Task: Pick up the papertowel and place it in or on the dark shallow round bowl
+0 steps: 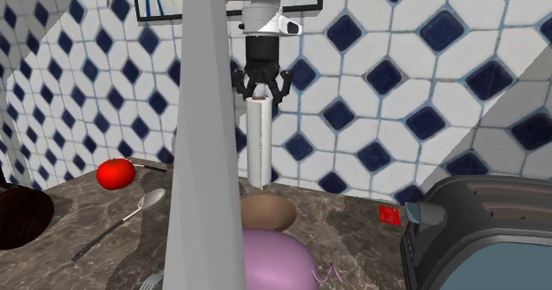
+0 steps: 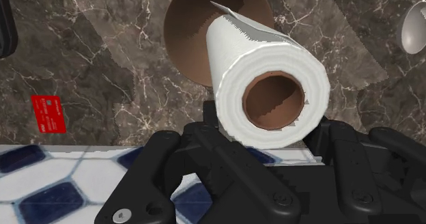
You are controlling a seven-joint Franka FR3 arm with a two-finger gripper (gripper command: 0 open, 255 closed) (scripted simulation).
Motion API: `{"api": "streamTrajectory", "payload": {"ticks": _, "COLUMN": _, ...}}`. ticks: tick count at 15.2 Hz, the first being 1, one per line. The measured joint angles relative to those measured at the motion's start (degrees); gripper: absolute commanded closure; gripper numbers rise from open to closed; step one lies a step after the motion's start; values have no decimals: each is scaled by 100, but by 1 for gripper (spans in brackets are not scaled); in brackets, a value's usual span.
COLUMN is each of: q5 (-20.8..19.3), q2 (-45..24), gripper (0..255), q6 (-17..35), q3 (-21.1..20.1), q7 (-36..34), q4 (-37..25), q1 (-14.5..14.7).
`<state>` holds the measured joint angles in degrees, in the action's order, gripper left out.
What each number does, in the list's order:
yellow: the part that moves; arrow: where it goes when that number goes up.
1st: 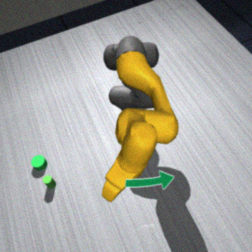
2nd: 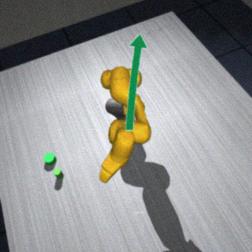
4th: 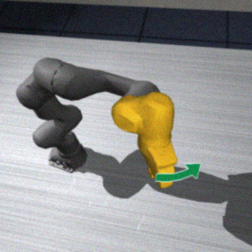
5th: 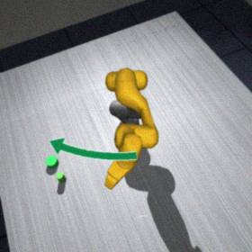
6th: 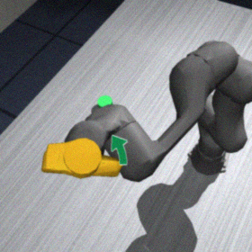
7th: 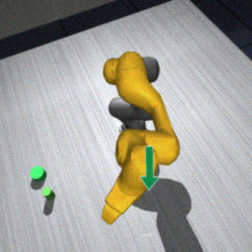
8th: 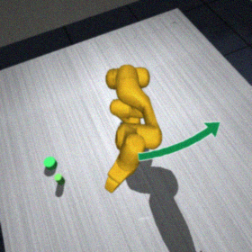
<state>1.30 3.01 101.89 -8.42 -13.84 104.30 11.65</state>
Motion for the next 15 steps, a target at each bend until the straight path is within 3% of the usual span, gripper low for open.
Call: {"api": "streamTrajectory", "payload": {"ticks": 15, "q5": -11, "q2": -121, "gripper": 255, "q6": 1129, "q3": -16, "q7": -8, "q4": 1009, "q1": 12}}
